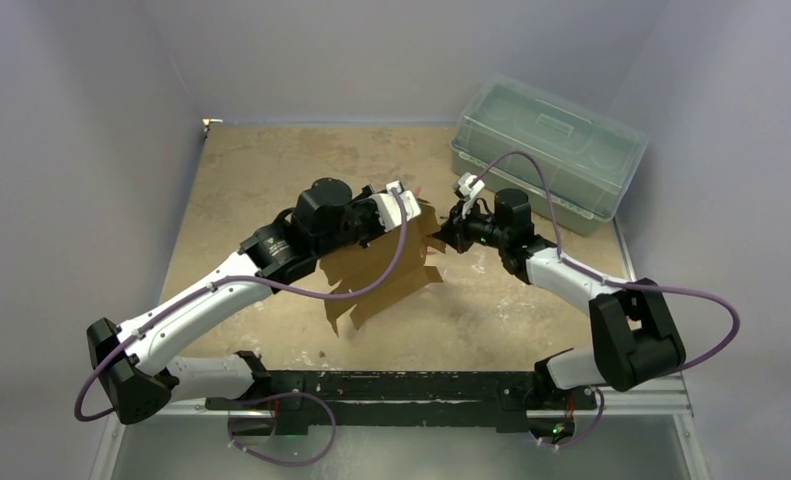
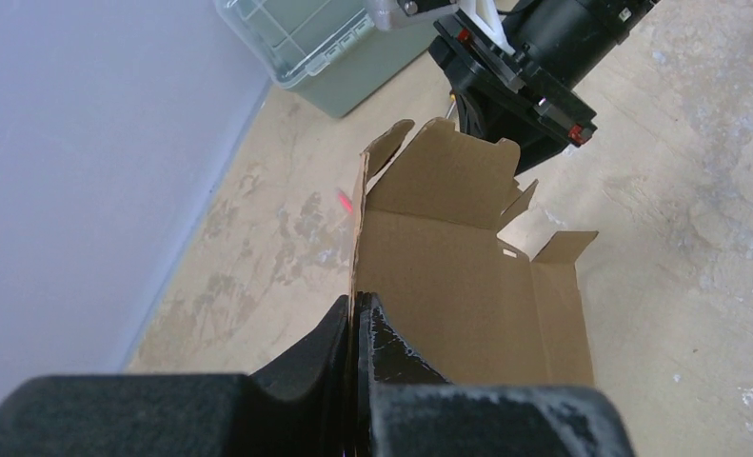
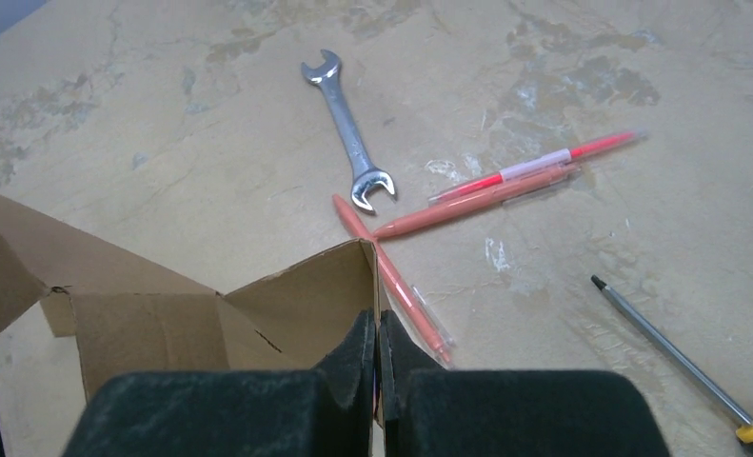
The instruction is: Fold the paper box
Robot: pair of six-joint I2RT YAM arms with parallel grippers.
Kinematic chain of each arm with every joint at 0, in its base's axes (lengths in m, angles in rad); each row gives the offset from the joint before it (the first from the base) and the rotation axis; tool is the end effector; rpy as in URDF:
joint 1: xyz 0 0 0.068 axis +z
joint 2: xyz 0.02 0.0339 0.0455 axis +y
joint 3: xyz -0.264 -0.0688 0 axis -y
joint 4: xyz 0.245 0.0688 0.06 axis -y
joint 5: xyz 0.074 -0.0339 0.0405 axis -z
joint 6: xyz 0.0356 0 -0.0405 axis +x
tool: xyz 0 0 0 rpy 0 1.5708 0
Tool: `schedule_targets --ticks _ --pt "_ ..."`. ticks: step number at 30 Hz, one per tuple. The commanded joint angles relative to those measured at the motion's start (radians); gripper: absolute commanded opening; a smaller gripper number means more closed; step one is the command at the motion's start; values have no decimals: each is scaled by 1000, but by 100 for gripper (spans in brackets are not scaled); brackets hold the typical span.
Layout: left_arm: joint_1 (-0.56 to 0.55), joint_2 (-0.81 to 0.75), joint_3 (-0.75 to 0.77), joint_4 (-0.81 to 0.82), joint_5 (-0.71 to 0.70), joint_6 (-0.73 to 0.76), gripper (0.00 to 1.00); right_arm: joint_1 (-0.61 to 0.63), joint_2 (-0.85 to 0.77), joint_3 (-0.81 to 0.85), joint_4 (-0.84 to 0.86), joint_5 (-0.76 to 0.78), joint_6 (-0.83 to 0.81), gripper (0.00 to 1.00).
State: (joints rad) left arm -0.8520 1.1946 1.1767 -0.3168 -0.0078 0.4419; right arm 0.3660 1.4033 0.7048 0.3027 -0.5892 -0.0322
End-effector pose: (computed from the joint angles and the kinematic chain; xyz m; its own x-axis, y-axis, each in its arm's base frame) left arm 0.1797 -0.2049 0.3786 0.1242 0.5074 -0.8527 0.7684 0.4945 0.4062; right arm 0.2710 0.1250 0.2223 -0.3348 -0.1570 -0.9291 -0.7875 0.5881 0.1844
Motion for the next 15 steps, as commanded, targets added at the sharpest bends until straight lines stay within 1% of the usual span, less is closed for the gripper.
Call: schedule_targets --ticks 1,7,11,15 --pt "-2 1 57 -24 -18 57 0 0 -41 -14 95 39 74 0" --pt "-2 12 101 -64 -49 117 0 0 -52 -30 150 39 113 0" --pt "-4 8 65 -61 -65 119 0 0 -48 -36 129 12 90 0" --pt "-4 -17 12 -16 -92 115 0 1 -64 -40 73 16 14 0"
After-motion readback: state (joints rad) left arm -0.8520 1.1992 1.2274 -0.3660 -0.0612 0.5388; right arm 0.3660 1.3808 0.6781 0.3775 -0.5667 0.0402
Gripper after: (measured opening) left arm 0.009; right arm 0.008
